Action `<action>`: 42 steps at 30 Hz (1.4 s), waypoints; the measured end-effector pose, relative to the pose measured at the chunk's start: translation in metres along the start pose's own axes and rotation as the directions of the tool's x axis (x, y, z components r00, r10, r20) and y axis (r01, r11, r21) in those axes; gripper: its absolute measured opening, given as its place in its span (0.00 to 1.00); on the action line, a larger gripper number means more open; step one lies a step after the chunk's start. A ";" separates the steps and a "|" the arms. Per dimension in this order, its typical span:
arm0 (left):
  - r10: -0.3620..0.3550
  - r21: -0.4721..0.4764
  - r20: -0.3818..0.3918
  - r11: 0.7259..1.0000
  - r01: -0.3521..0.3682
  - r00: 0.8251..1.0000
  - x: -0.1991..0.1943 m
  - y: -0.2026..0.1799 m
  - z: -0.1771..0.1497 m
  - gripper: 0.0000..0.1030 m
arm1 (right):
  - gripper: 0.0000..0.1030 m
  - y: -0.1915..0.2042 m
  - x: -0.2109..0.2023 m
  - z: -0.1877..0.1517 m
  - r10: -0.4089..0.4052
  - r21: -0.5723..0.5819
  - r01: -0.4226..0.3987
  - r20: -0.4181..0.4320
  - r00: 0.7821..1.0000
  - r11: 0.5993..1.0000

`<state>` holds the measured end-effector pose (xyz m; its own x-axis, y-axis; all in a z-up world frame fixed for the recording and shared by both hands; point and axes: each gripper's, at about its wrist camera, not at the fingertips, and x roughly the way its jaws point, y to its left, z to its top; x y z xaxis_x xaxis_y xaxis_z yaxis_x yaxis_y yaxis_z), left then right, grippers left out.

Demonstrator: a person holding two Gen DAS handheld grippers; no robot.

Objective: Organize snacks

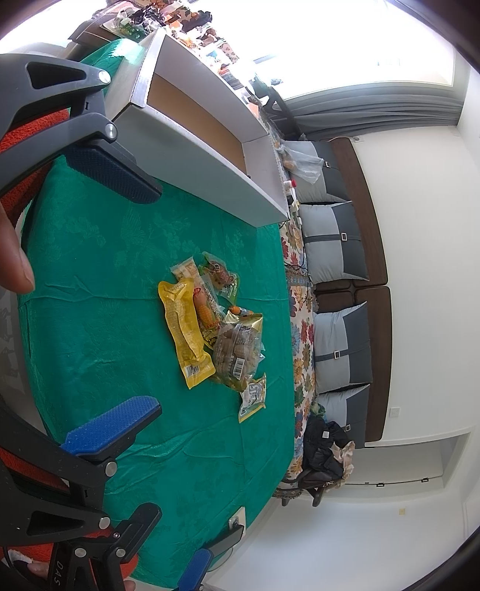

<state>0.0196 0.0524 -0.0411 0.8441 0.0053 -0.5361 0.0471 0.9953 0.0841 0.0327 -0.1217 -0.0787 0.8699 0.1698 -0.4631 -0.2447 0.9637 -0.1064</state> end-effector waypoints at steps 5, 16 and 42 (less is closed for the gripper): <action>-0.001 -0.002 -0.002 1.000 0.001 1.000 0.000 -0.001 -0.003 1.00 | 0.94 0.000 0.000 0.000 0.000 0.001 0.000 0.000 1.000 1.000; -0.002 -0.006 -0.009 1.000 0.002 1.000 0.002 -0.001 -0.007 1.00 | 0.94 0.000 0.000 0.000 0.000 0.000 0.000 -0.001 1.000 1.000; -0.016 -0.043 -0.078 0.999 0.013 0.997 0.015 0.005 -0.004 1.00 | 0.94 0.000 0.001 0.001 0.003 0.002 -0.003 -0.007 1.000 1.000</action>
<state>0.0308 0.0582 -0.0521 0.7989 -0.0030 -0.6014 0.0349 0.9985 0.0415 0.0336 -0.1217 -0.0785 0.8664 0.1712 -0.4692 -0.2464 0.9637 -0.1032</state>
